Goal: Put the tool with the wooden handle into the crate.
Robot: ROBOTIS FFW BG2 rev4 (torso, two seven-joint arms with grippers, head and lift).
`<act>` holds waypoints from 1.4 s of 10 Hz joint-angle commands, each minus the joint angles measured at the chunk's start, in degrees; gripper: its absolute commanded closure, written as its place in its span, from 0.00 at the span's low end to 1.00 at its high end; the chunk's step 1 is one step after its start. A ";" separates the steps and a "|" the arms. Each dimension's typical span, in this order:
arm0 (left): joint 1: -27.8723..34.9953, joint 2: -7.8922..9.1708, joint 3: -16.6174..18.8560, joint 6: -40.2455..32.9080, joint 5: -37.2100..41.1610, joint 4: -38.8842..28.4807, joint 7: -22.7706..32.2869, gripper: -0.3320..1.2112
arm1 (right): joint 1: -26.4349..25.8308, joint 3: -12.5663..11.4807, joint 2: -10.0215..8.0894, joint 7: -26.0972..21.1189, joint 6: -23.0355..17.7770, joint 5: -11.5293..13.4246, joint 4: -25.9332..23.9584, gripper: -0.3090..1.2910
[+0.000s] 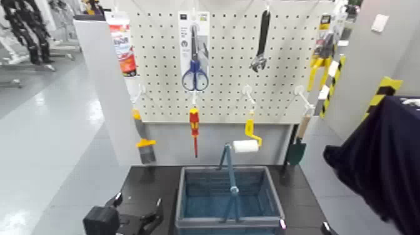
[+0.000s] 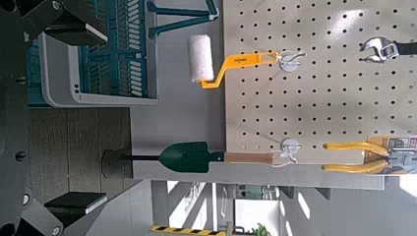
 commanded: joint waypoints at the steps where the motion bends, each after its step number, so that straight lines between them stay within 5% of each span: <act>1: 0.00 0.00 0.05 0.00 0.00 0.00 0.00 0.30 | 0.00 0.00 0.08 -0.05 -0.04 0.00 0.00 0.30; 6: 0.00 -0.09 -0.04 0.18 0.00 -0.09 0.00 0.30 | -0.09 -2.20 0.52 3.73 -0.04 -0.70 0.09 0.29; 9: -0.09 0.00 -0.04 0.18 0.00 0.00 0.00 0.30 | -1.58 -8.96 1.66 12.08 2.42 -0.97 -0.62 0.28; 14: -0.44 0.09 -0.30 -0.44 0.00 0.44 -0.08 0.30 | -7.73 -19.42 1.40 29.22 12.18 -0.97 -1.67 0.28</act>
